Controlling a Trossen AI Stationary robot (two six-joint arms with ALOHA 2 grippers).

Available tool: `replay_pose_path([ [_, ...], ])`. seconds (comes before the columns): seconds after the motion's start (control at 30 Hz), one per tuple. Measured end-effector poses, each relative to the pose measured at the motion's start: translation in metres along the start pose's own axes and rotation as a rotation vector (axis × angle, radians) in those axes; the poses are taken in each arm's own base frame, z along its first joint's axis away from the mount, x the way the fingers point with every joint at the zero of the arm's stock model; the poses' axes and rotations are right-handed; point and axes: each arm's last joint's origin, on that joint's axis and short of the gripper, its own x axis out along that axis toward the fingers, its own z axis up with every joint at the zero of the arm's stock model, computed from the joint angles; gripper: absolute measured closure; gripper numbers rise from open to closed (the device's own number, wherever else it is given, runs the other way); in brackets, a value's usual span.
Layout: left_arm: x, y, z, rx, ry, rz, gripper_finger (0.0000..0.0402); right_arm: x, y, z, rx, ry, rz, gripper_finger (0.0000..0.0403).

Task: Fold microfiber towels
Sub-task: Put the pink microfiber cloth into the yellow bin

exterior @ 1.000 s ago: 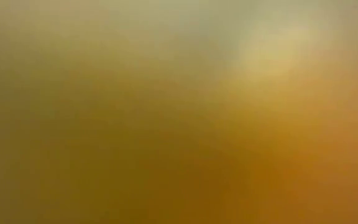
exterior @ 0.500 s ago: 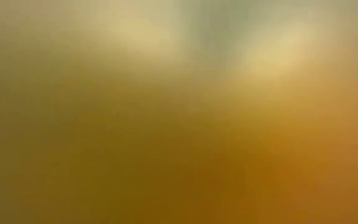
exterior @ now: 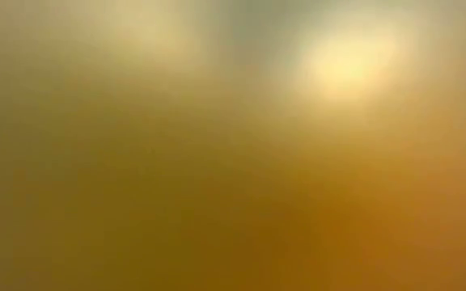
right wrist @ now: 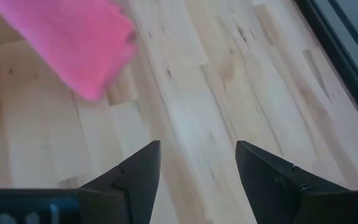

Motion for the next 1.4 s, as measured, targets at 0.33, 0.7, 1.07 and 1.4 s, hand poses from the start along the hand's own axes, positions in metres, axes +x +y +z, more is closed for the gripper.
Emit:
replay_pose_path([
  [0.33, -0.054, -0.083, -0.018, -0.185, -0.114, -0.016, 0.0401, -0.001, 0.003, 0.0, -0.004, -0.016, 0.017, 0.017],
  [0.7, -0.073, -0.152, -0.022, -0.265, -0.305, -0.075, 0.0401, -0.001, 0.003, 0.0, -0.003, -0.016, 0.019, 0.017],
  [1.07, -0.063, -0.189, -0.023, -0.279, -0.388, -0.159, 0.0401, -0.002, 0.009, -0.002, -0.013, 0.072, 0.195, 0.017],
  [1.4, -0.035, -0.203, -0.027, -0.332, -0.351, -0.228, 0.0401, -0.006, 0.02, 0.003, -0.101, 0.097, 0.52, 0.017],
])
